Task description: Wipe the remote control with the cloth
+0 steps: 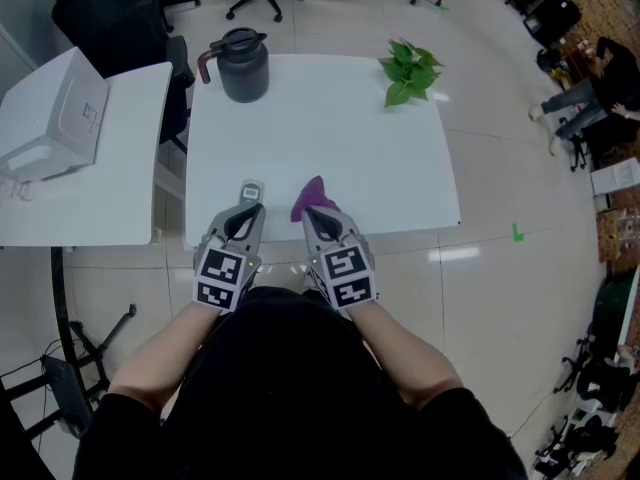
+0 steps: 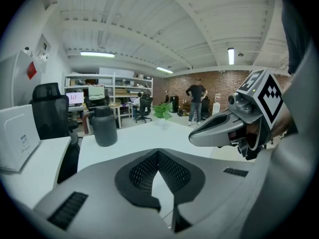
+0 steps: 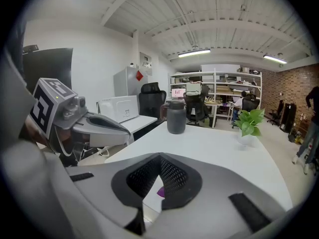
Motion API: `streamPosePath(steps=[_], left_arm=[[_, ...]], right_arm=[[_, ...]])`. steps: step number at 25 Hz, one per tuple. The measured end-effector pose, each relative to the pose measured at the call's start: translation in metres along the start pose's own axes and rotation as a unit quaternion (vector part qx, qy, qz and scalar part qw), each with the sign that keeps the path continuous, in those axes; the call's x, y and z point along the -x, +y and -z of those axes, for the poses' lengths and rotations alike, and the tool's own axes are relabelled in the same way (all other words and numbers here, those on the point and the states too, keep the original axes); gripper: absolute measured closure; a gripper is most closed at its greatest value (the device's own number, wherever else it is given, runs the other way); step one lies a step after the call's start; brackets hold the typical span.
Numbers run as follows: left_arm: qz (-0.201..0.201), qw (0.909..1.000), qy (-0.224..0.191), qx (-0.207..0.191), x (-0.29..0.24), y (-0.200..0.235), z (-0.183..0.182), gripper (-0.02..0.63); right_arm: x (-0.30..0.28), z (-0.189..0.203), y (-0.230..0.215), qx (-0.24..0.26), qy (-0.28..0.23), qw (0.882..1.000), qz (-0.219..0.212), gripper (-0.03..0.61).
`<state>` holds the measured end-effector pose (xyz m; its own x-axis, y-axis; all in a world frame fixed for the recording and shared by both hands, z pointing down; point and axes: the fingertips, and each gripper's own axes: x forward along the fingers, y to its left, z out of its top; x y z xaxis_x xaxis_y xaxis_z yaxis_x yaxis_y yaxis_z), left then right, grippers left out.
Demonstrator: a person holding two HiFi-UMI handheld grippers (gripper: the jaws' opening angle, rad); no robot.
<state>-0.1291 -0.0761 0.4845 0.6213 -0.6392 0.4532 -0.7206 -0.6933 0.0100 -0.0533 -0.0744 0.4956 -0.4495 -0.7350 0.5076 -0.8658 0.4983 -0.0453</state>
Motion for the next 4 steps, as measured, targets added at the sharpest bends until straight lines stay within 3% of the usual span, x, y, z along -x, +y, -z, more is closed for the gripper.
streamPosePath(steps=[4], left_arm=[[-0.001, 1.0, 0.001, 0.003, -0.0007, 0.0004, 0.0004, 0.614]], right_arm=[[0.0008, -0.0021, 0.0004, -0.002, 0.001, 1.0, -0.001, 0.563]])
